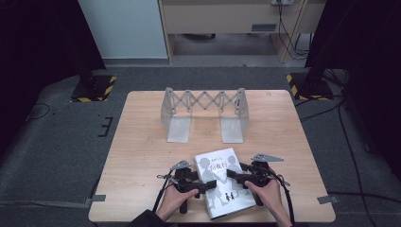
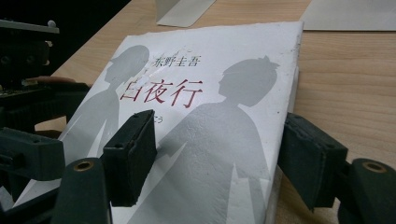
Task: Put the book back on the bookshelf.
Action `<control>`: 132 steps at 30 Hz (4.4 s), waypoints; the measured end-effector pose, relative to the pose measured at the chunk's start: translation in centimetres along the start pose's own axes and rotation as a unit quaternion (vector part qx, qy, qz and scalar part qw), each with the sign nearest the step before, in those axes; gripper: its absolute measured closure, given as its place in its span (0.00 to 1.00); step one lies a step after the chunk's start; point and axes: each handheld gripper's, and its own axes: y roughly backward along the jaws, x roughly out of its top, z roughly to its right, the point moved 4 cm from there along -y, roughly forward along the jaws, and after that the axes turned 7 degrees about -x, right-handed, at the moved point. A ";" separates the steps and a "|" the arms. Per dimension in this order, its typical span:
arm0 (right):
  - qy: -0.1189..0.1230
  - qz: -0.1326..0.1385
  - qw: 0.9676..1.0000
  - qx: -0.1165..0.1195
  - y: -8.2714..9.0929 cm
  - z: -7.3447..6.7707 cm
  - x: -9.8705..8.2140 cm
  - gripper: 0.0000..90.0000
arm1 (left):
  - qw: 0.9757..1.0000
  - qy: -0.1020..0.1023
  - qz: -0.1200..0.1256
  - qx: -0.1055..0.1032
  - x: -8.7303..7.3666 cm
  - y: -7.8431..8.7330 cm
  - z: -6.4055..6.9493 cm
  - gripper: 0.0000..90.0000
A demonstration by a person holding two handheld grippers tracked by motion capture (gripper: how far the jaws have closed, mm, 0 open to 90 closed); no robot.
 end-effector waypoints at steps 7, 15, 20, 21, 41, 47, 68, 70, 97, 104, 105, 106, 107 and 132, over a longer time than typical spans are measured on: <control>-0.009 0.001 1.000 0.002 -0.1 0.0 0.0 0.35 | 1.000 0.013 0.010 0.004 0.2 0.3 -0.5 0.09; -0.013 0.008 1.000 -0.002 -0.1 -0.1 0.1 0.39 | 0.999 0.029 0.015 0.006 0.2 0.6 -0.7 0.16; -0.007 0.013 1.000 -0.003 0.0 -0.4 0.3 0.42 | 0.999 0.029 0.010 0.011 0.6 0.9 -0.5 0.18; -0.006 0.018 1.000 -0.002 0.0 -0.4 0.4 0.42 | 0.999 0.026 0.013 0.012 0.7 1.1 -0.5 0.18; 0.013 0.135 0.991 0.022 2.5 -1.3 3.3 0.59 | 0.994 -0.060 0.090 -0.006 4.8 3.2 1.8 0.39; 0.017 0.153 0.988 0.025 3.1 -1.3 3.7 0.60 | 0.993 -0.081 0.086 -0.009 5.6 3.0 2.1 0.40; 0.025 0.150 0.988 0.039 3.2 -1.3 4.1 0.62 | 0.992 -0.065 0.089 -0.060 6.3 2.6 2.2 0.48; 0.022 0.153 0.987 0.037 3.4 -1.1 4.2 0.63 | 0.992 -0.066 0.090 -0.062 6.3 2.6 2.4 0.49; 0.016 0.130 0.986 -0.104 5.8 5.6 3.2 0.52 | 0.987 -0.123 0.087 -0.061 9.0 3.7 3.9 0.56; 0.019 0.124 0.986 -0.107 5.5 5.4 3.1 0.51 | 0.984 -0.138 0.085 -0.073 7.9 4.5 4.0 0.56; 0.018 0.123 0.986 -0.109 5.5 5.3 3.1 0.51 | 0.984 -0.141 0.082 -0.074 7.8 4.5 4.0 0.56; 0.020 0.122 0.986 -0.110 5.4 5.2 3.1 0.50 | 0.984 -0.141 0.081 -0.074 7.7 4.6 4.0 0.55; 0.023 0.121 0.986 -0.110 5.3 5.0 3.0 0.50 | 0.984 -0.143 0.082 -0.074 7.5 4.6 4.0 0.55; 0.026 0.109 0.986 -0.121 4.8 4.9 2.9 0.45 | 0.976 -0.188 0.084 -0.072 6.5 4.2 5.8 0.54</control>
